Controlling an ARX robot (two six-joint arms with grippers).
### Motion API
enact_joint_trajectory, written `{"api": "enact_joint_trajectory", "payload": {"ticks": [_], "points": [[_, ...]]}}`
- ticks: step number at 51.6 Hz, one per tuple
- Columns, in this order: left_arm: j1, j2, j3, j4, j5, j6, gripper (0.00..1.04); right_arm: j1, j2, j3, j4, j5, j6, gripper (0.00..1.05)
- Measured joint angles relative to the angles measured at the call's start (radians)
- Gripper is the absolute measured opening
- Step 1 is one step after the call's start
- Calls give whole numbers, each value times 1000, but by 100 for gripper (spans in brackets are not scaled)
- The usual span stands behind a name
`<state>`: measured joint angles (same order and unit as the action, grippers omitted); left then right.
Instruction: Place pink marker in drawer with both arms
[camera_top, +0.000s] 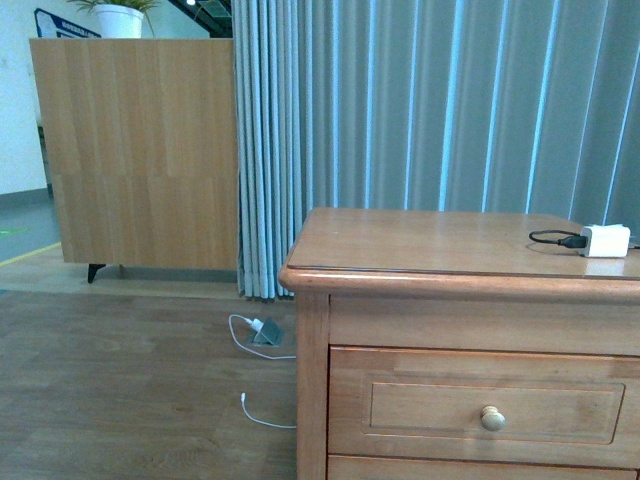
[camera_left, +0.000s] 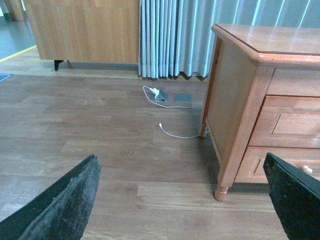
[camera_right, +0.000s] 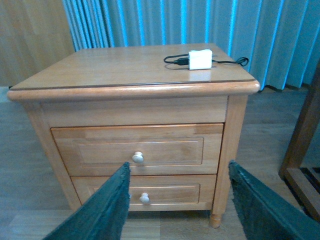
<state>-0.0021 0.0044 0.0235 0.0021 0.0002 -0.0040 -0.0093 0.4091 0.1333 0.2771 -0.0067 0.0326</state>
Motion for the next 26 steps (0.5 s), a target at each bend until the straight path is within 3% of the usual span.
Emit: {"api": "enact_joint_trajectory", "payload": {"ticks": [16, 26], "points": [[0, 0, 0, 0, 0, 0, 99, 6, -95, -62, -34, 6, -24, 2], [0, 0, 0, 0, 0, 0, 99, 6, -151, -86, -68, 6, -29, 1]]}}
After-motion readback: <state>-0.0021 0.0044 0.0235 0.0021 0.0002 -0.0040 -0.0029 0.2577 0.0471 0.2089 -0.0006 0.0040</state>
